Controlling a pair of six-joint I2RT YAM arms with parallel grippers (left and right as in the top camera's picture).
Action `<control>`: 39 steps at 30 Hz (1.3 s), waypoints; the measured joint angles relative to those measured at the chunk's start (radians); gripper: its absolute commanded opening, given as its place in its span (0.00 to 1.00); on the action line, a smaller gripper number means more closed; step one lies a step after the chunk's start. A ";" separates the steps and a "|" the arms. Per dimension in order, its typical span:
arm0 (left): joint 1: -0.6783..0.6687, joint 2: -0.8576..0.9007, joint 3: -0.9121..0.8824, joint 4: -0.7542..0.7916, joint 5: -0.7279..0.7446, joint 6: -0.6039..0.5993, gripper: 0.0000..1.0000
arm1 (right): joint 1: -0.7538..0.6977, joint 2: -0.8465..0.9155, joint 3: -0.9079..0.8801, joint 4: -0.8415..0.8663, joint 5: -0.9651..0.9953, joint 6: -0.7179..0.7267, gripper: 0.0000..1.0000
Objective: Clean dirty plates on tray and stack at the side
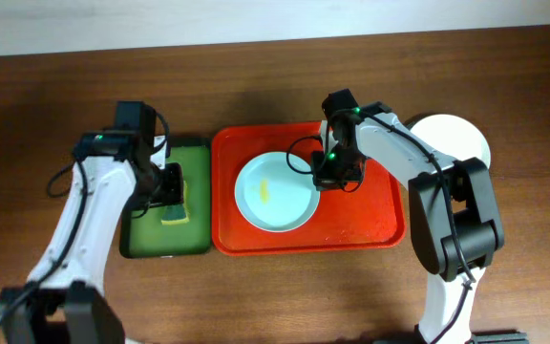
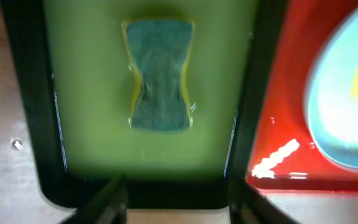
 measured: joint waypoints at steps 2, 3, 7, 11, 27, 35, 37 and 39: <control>0.000 0.086 0.000 0.086 -0.027 -0.023 0.36 | 0.000 0.000 0.000 0.005 0.000 0.000 0.04; 0.000 0.149 0.000 0.103 -0.045 -0.034 0.36 | 0.000 0.000 0.000 0.006 0.000 0.000 0.04; 0.000 0.255 0.000 0.154 -0.076 -0.041 0.35 | 0.000 0.000 0.000 0.010 0.000 0.000 0.04; -0.004 0.306 0.000 0.170 -0.079 -0.044 0.19 | 0.000 0.000 0.000 0.011 0.000 0.000 0.04; -0.005 0.012 -0.006 0.157 -0.123 -0.056 0.00 | 0.068 0.000 0.000 0.068 0.042 0.060 0.44; -0.005 0.012 -0.006 0.156 -0.123 -0.056 0.00 | 0.072 0.000 0.000 0.068 0.049 0.089 0.59; -0.005 0.012 -0.006 0.153 -0.123 -0.056 0.00 | 0.051 0.002 0.046 -0.022 -0.002 0.085 0.64; -0.005 0.012 -0.006 0.146 -0.123 -0.056 0.00 | -0.016 -0.017 0.171 -0.156 -0.044 0.045 0.64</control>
